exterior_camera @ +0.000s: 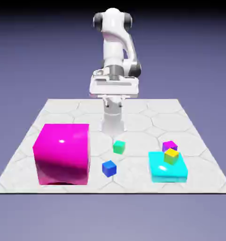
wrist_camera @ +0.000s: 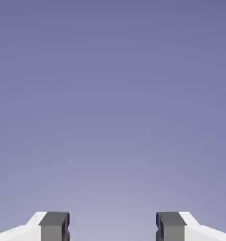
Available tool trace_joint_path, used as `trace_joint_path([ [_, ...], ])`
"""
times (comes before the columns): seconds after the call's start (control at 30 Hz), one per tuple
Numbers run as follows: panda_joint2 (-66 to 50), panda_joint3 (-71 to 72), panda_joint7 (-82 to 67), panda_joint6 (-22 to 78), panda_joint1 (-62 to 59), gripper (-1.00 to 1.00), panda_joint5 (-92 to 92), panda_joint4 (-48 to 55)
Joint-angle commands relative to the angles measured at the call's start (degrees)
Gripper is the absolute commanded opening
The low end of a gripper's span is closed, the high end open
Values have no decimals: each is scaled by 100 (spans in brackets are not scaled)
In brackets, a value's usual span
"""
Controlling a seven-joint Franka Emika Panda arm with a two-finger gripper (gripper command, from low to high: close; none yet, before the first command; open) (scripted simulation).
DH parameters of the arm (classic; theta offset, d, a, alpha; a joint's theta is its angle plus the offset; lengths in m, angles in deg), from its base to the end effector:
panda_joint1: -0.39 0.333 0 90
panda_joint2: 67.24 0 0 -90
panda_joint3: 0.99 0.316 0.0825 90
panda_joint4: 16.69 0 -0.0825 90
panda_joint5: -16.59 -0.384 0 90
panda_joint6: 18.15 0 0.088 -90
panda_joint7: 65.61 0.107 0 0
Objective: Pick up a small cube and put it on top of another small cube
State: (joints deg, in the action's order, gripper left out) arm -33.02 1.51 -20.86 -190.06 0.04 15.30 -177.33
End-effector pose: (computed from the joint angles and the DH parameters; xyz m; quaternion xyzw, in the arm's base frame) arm 0.3863 0.0132 0.4667 -0.8562 0.3428 -0.3573 0.1474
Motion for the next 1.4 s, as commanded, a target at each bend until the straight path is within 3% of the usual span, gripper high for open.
trace_joint_path([
  [0.0,129,208,190,174,-86,0,-107,30],
  [1.37,5411,8721,7964,7306,-3617,0,-4491,1262],
])
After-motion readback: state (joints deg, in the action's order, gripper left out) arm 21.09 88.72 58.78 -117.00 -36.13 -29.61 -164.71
